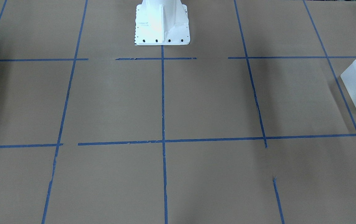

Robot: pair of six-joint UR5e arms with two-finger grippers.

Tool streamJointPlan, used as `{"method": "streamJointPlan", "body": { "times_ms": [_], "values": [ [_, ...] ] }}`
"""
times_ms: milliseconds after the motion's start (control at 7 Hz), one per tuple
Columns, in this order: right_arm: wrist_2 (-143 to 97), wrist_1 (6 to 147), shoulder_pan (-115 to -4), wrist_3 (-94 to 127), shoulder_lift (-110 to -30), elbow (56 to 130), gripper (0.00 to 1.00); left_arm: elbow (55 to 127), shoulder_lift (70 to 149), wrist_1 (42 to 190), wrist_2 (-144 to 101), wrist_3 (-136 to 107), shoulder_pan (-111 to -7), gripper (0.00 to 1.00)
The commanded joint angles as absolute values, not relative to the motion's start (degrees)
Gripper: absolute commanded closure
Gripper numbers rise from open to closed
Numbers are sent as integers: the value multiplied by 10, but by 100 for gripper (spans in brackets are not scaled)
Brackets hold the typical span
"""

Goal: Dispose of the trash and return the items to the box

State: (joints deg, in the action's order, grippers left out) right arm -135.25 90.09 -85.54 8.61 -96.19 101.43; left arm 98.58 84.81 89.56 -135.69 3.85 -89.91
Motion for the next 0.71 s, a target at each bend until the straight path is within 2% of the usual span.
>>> {"method": "streamJointPlan", "body": {
  "times_ms": [0,571],
  "values": [
    [-1353,901,-855,85,-961,1013,0,983,849,896,-1357,40,-899,0],
    [-1353,901,-855,85,-961,1013,0,986,855,895,-1358,39,-898,0]
  ]
}}
